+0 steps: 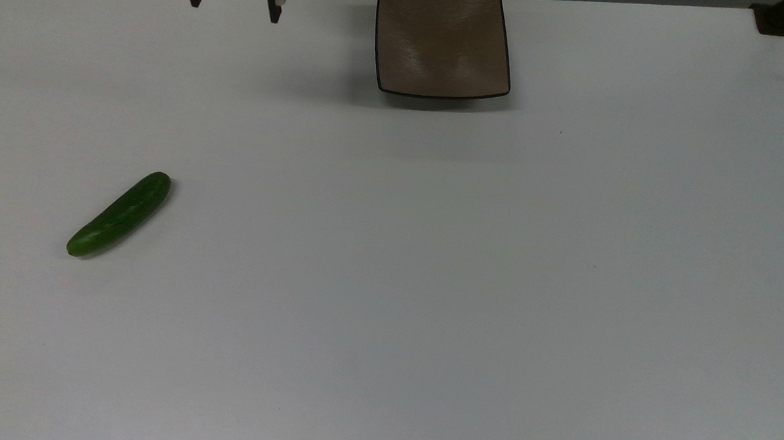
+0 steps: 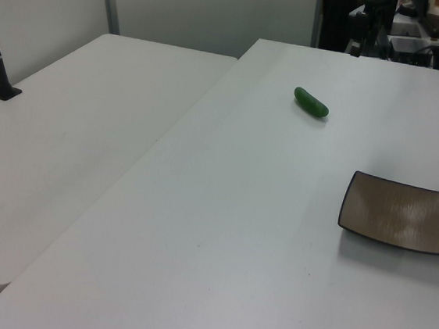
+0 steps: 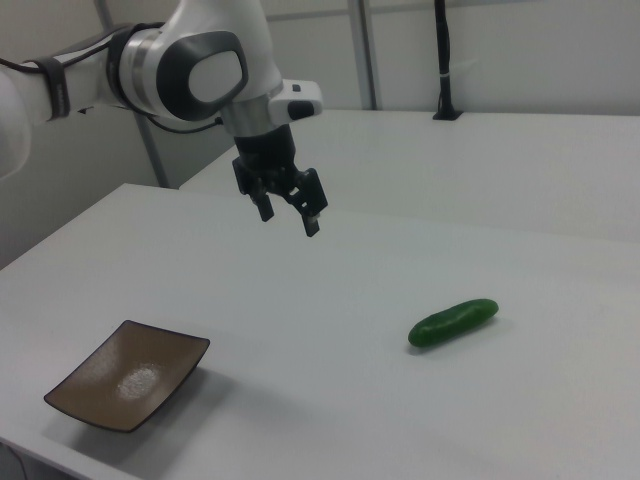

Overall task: Cucumber placed on a ceramic plate
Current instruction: 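Move the open gripper toward the green cucumber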

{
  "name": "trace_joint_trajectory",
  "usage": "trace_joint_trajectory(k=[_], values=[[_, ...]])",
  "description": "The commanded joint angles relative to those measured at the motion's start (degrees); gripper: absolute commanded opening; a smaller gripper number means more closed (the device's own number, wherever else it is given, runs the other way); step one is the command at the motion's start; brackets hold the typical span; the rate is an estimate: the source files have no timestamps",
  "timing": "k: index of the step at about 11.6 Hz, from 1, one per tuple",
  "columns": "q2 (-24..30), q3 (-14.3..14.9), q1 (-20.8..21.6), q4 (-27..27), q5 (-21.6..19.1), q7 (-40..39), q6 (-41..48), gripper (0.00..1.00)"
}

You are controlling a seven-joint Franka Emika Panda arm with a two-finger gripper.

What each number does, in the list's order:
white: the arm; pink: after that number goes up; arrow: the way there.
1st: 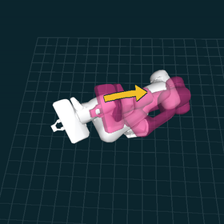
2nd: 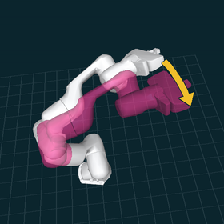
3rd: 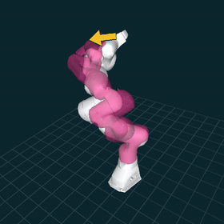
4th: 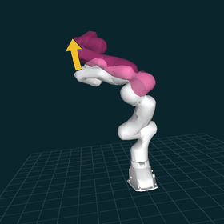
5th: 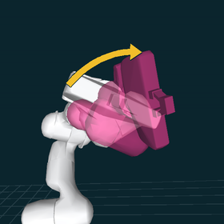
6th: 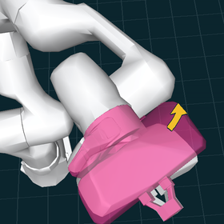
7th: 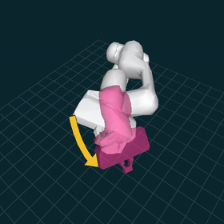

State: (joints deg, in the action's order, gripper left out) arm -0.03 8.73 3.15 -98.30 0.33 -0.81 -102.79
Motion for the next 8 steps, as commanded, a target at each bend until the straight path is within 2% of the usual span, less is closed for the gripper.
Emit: trace_joint_trajectory(k=[1, 8], values=[[-1.1, 1.4, -0.1, -0.4, 0.1, 1.2, -2.6, 1.00], [-5.2, 1.3, -0.4, -0.3, 0.1, 10.4, -8.2, 1.00]])
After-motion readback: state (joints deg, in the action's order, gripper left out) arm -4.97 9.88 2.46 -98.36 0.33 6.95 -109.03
